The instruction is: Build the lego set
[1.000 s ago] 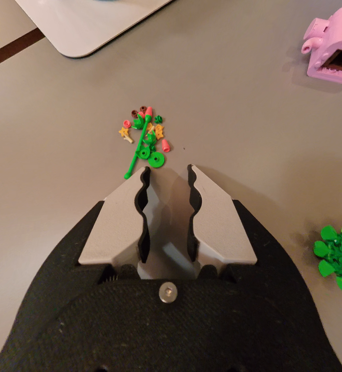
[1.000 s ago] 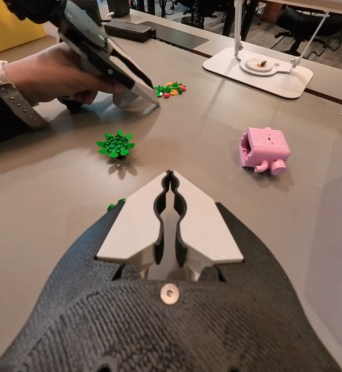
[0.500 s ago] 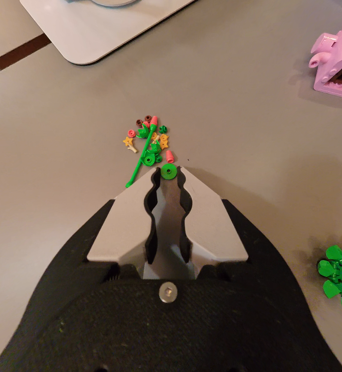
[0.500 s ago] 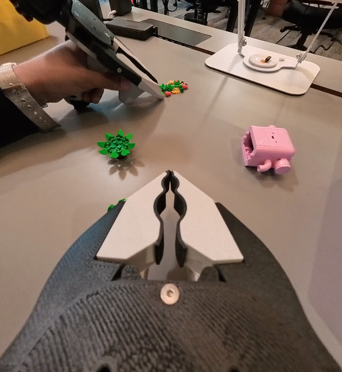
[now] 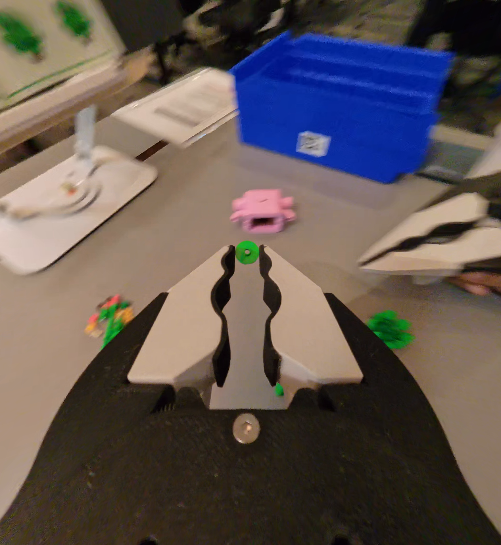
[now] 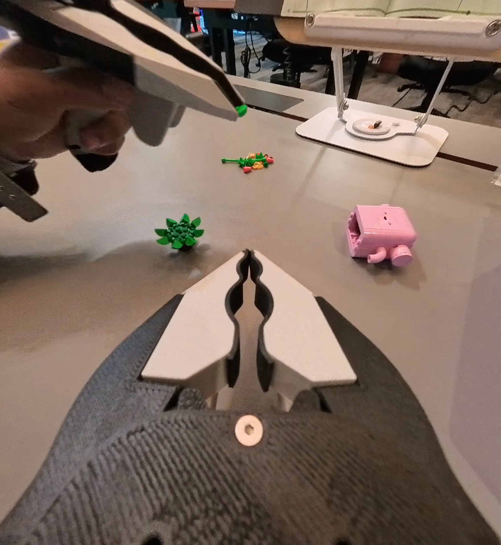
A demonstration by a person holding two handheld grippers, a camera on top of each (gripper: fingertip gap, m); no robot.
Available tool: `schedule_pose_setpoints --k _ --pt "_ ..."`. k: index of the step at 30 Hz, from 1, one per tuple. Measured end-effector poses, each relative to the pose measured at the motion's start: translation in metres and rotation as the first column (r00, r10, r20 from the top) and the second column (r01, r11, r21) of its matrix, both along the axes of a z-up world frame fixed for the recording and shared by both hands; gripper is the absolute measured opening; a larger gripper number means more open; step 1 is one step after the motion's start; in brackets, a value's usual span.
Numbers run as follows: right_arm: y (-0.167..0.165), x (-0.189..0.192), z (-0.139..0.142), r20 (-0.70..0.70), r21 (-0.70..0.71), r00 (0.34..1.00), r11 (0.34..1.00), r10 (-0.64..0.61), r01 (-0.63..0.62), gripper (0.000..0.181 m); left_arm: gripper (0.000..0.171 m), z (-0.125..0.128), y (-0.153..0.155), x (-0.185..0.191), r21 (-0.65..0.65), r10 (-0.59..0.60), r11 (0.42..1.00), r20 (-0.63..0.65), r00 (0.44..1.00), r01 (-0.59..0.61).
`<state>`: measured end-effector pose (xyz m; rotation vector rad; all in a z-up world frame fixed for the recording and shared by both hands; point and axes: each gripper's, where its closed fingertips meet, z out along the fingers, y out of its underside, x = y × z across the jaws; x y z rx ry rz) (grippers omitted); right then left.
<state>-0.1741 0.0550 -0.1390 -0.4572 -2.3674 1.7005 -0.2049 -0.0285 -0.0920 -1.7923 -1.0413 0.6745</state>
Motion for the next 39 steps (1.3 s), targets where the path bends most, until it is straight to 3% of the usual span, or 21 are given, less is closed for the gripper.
schedule_pose_setpoints --k 3,6,8,10,12,14,16,17,27,34,39 --pt "0.002 -0.001 0.004 -0.014 -0.025 1.0 1.0 -0.012 0.012 0.0 0.015 0.01 0.052 0.038 -0.002 -0.236 0.972 -0.031 0.971 0.236" --pt "0.006 -0.003 0.01 -0.017 -0.066 0.999 0.997 -0.029 0.028 0.0 0.015 -0.009 0.083 0.084 -0.033 -0.372 0.928 0.003 0.928 0.372" --pt "0.007 -0.003 0.012 -0.014 -0.08 0.999 0.996 -0.032 0.031 0.0 0.015 -0.005 0.099 0.108 0.049 -0.411 0.908 -0.077 0.908 0.415" --pt "0.007 -0.003 0.011 -0.015 -0.075 0.999 0.997 -0.03 0.029 0.0 0.015 0.011 0.106 0.123 0.222 -0.401 0.874 -0.169 0.9 0.431" --pt "0.006 -0.002 0.01 -0.026 -0.063 0.999 0.998 -0.028 0.026 0.0 0.015 0.034 0.101 0.132 0.451 -0.361 0.776 -0.256 0.897 0.441" --pt "0.005 0.0 0.01 -0.041 -0.055 0.999 0.998 -0.023 0.021 0.0 0.014 0.057 0.089 0.14 0.664 -0.342 0.578 -0.332 0.879 0.475" --pt "0.004 0.001 0.01 -0.052 -0.048 0.999 0.999 -0.016 0.013 0.0 0.014 0.072 0.078 0.144 0.775 -0.34 0.391 -0.38 0.86 0.497" --pt "0.004 0.002 0.009 -0.055 -0.046 0.998 0.999 -0.015 0.012 0.0 0.013 0.074 0.075 0.145 0.791 -0.339 0.353 -0.389 0.857 0.499" --pt "0.004 0.002 0.011 -0.05 -0.057 0.999 0.998 -0.01 0.007 0.0 0.014 0.063 0.083 0.141 0.747 -0.352 0.455 -0.35 0.868 0.485" --pt "0.004 0.002 0.011 -0.04 -0.065 0.999 0.998 -0.007 0.004 0.0 0.014 0.041 0.096 0.134 0.623 -0.366 0.637 -0.273 0.889 0.454" --pt "0.005 0.002 0.012 -0.04 -0.067 0.999 0.998 -0.006 0.003 0.0 0.015 0.032 0.102 0.132 0.567 -0.374 0.69 -0.253 0.892 0.45"
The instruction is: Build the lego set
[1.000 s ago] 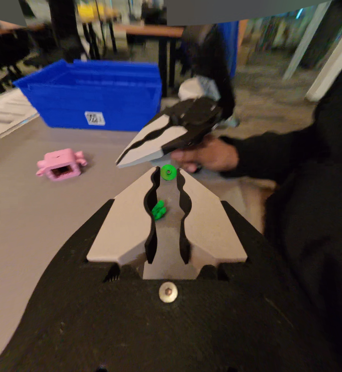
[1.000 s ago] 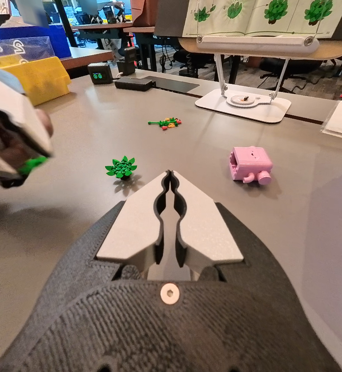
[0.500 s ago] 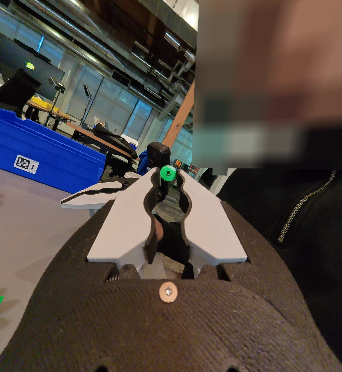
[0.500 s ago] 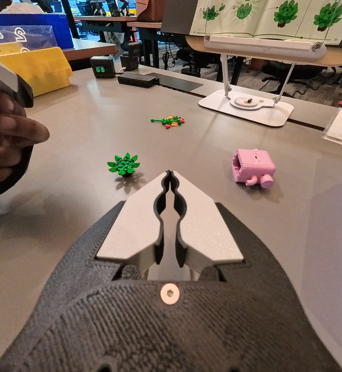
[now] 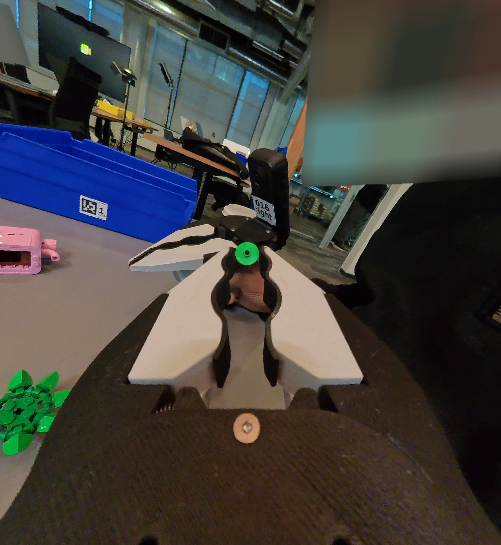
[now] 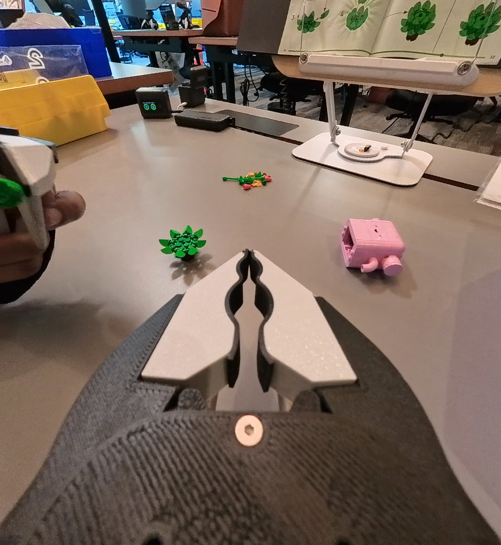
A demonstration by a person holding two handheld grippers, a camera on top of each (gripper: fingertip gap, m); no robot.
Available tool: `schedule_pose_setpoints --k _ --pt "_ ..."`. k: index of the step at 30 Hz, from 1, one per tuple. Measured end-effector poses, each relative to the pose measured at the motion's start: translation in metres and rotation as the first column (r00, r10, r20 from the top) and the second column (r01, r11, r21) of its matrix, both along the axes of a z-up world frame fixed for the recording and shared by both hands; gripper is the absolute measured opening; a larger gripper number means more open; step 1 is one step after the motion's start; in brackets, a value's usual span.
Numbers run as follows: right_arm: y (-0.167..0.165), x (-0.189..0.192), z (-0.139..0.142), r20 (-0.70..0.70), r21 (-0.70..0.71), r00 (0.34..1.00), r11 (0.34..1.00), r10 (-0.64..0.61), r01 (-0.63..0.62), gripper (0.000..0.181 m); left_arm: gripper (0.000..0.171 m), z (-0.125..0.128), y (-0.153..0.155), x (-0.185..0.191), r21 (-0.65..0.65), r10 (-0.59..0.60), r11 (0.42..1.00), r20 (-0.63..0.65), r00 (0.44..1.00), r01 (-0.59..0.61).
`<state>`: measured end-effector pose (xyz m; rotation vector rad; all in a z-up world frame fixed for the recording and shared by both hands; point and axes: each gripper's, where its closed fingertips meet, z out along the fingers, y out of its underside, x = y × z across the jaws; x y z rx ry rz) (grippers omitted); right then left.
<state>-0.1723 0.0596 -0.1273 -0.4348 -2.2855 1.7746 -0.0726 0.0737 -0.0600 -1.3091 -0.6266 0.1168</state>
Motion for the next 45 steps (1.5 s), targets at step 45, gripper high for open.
schedule_pose_setpoints --k 45 --pt "0.002 0.0 0.004 0.006 -0.033 1.0 0.999 0.005 -0.005 0.0 0.02 -0.121 0.005 -0.047 -0.848 0.409 0.474 -0.026 0.912 -0.237"
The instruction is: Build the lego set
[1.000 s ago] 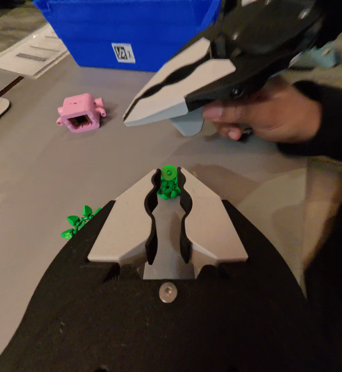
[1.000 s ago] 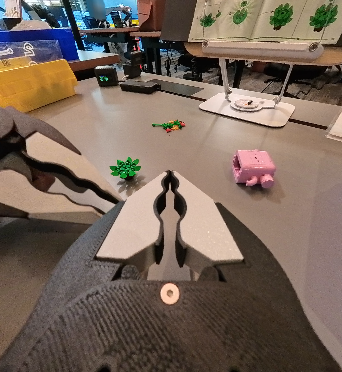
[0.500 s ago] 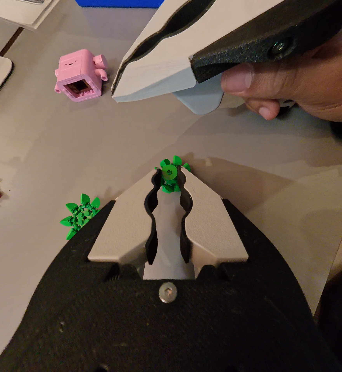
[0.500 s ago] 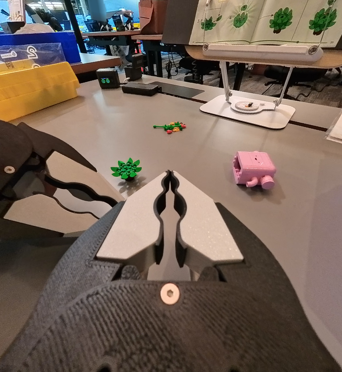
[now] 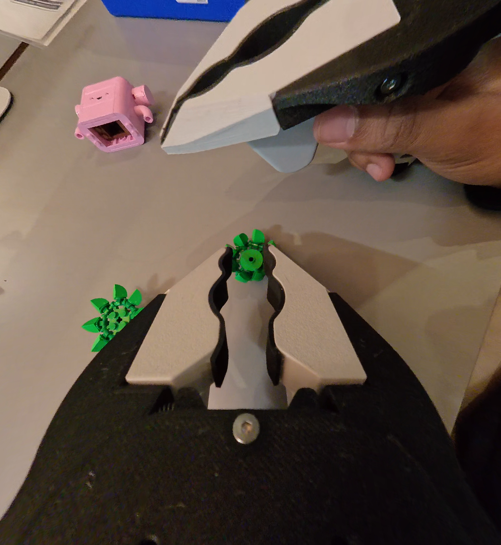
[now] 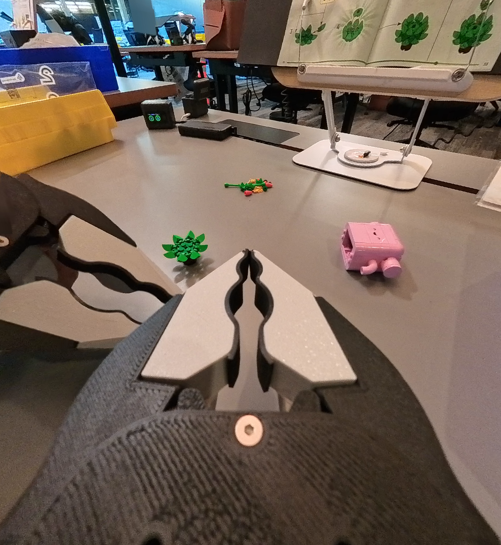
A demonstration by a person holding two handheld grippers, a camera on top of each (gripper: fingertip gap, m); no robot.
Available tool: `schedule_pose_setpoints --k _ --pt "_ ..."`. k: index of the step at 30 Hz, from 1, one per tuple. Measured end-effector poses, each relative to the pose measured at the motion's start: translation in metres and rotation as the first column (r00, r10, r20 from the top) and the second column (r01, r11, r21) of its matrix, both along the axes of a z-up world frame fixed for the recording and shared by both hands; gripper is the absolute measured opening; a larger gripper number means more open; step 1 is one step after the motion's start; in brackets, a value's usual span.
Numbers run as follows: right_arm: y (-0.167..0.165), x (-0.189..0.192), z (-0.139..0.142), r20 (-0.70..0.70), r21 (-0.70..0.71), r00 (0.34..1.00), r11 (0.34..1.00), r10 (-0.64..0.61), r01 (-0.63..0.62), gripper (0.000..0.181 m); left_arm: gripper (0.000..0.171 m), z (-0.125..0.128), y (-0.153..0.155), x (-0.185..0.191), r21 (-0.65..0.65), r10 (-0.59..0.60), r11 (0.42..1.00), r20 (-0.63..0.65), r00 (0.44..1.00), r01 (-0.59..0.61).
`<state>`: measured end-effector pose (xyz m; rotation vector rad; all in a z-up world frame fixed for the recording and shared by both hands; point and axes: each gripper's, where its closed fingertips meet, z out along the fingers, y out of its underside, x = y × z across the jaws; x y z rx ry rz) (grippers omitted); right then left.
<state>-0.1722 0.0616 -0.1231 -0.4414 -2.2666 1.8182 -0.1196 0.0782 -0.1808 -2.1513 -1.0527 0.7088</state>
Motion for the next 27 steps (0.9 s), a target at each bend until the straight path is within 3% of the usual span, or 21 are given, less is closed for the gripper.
schedule_pose_setpoints --k 6,12,18,22,27 --pt "0.0 0.001 0.0 -0.006 0.003 1.0 1.0 0.001 -0.001 0.0 0.025 0.017 -0.014 0.001 0.068 0.034 0.997 -0.036 0.999 -0.031" --pt "0.0 0.004 -0.002 -0.005 0.025 1.0 0.999 0.024 -0.024 0.004 0.031 0.024 -0.034 0.012 0.22 0.063 0.974 -0.015 0.998 -0.058" --pt "0.012 0.028 -0.021 0.005 0.263 0.995 0.96 0.104 -0.102 0.012 0.049 0.02 -0.022 0.027 0.382 -0.064 0.923 0.06 0.996 0.036" --pt "0.014 0.053 -0.029 0.051 0.371 0.98 0.908 0.192 -0.197 0.014 0.059 0.01 -0.012 0.025 0.366 -0.129 0.926 0.069 0.989 0.095" --pt "0.008 0.057 -0.038 0.086 0.497 0.967 0.83 0.241 -0.251 0.011 0.061 0.006 -0.005 0.018 0.385 -0.175 0.914 0.08 0.981 0.132"
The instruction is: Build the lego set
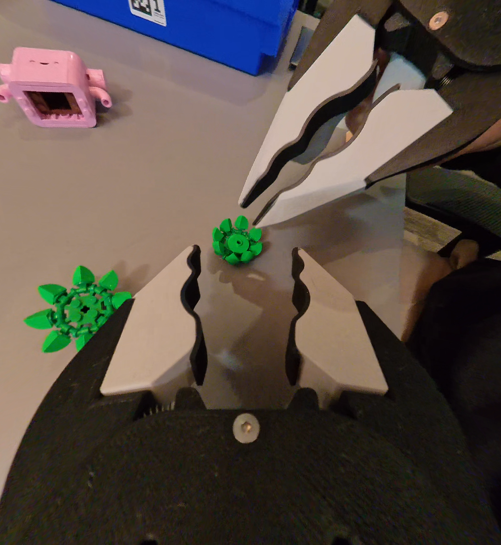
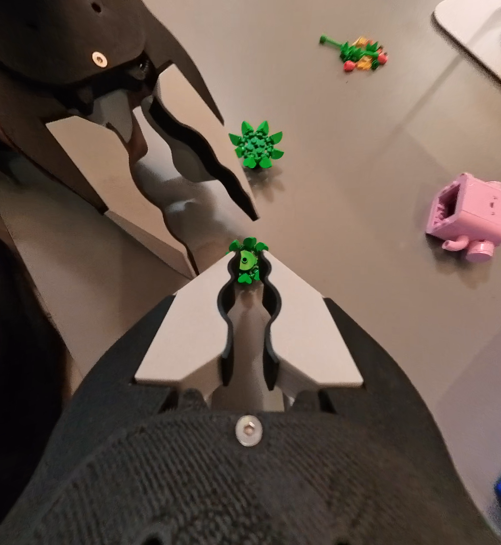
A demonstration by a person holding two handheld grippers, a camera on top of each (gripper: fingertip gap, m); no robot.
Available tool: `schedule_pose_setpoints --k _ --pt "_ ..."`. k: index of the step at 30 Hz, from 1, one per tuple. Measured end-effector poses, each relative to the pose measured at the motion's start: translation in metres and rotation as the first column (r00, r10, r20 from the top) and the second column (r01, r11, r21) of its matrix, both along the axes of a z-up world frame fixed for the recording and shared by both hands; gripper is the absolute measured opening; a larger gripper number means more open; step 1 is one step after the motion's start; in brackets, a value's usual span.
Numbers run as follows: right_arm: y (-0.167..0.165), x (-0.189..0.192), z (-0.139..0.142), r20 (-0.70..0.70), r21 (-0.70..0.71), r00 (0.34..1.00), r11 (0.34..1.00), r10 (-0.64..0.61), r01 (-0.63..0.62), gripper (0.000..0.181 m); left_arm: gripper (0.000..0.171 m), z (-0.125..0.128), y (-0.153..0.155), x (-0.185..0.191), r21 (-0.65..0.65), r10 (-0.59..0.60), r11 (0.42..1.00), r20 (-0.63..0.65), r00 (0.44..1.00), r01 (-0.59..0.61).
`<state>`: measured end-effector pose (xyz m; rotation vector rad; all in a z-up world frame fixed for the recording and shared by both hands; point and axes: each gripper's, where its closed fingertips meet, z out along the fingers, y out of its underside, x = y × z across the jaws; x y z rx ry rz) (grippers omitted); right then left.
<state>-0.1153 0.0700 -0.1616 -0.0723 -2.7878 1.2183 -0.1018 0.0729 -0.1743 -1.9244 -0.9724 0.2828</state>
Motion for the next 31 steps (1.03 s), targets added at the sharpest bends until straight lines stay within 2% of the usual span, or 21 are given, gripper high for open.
schedule_pose_setpoints --k 5,10,14,31 --pt "-0.004 0.007 -0.015 0.077 0.159 0.993 0.982 0.087 -0.098 0.01 0.058 -0.001 0.003 -0.003 0.056 -0.041 0.998 0.059 0.997 0.038" --pt "-0.005 0.005 -0.021 0.048 0.246 0.99 0.959 0.132 -0.139 0.006 0.051 -0.017 0.008 -0.001 0.089 -0.097 0.993 0.222 0.97 0.078" --pt "-0.003 0.001 -0.026 0.024 0.291 0.989 0.945 0.148 -0.149 0.003 0.045 -0.012 0.007 -0.005 0.196 -0.112 0.979 0.262 0.959 0.061" --pt "-0.003 -0.001 -0.026 0.048 0.311 0.989 0.939 0.138 -0.146 0.0 0.036 -0.016 0.006 -0.005 0.142 -0.087 0.989 0.254 0.963 0.052"
